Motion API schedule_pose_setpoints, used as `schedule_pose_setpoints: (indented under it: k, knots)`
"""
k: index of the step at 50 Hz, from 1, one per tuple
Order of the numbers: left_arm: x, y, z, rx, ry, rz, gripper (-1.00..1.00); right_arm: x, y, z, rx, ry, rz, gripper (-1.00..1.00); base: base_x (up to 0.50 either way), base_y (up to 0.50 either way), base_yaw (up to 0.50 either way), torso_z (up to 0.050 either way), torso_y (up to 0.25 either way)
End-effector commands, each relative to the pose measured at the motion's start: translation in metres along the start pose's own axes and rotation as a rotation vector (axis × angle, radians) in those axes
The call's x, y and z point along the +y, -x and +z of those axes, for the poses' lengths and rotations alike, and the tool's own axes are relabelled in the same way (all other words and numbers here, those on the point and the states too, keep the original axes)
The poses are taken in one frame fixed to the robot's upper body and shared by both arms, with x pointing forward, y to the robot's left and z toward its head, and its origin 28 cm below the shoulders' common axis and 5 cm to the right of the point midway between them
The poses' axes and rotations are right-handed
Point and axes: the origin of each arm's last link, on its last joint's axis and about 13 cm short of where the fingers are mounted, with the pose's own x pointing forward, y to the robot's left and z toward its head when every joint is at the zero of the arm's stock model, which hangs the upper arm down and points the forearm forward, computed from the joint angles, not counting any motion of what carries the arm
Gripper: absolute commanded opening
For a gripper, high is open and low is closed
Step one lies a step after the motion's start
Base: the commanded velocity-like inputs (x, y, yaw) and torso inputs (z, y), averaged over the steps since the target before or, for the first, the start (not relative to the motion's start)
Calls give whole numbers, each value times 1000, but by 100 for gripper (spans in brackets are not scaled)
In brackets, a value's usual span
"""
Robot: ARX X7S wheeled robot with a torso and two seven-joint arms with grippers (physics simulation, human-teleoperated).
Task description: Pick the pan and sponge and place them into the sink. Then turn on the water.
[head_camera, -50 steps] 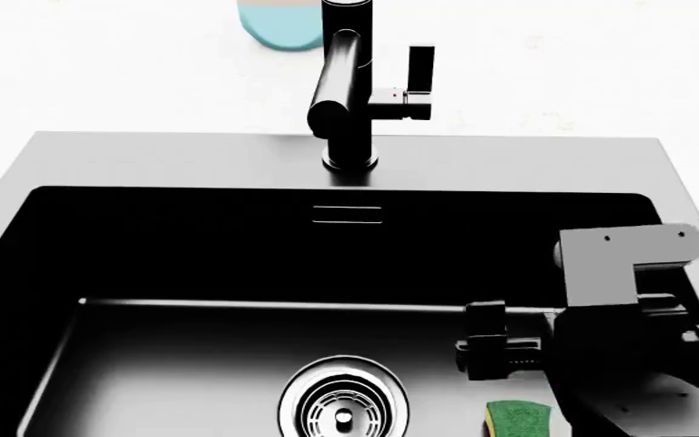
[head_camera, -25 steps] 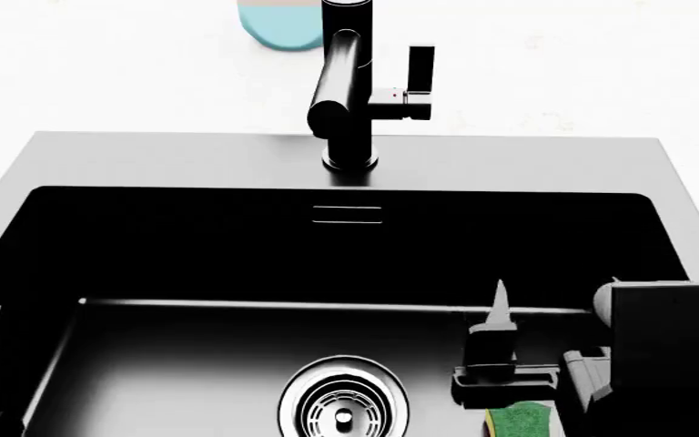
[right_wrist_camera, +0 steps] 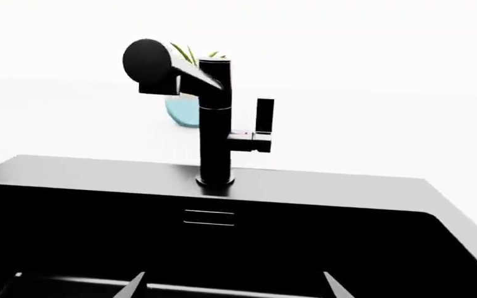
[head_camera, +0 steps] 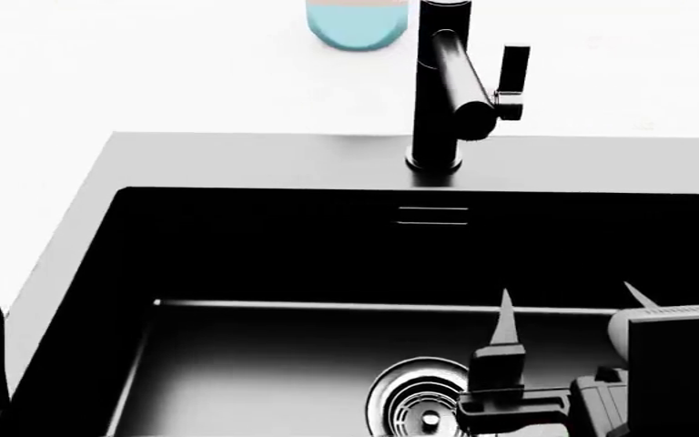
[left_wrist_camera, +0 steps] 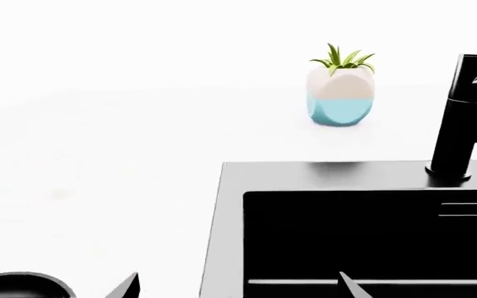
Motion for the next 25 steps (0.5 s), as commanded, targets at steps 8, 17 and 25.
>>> schedule_pose_setpoints:
  k: [8,17,25]
  knots:
    - [2,2,-1,0,0,1,100,0,3,-1,1,0,-4,100,0,500,0,0,0]
    - [3,2,0,-2,-2,-1,100,0,4,-1,-3,-9,-2,100,0,500,0,0,0]
    - [1,3,1,-3,-2,-3,100,2,4,-1,-3,-10,6,100,0,500,0,0,0]
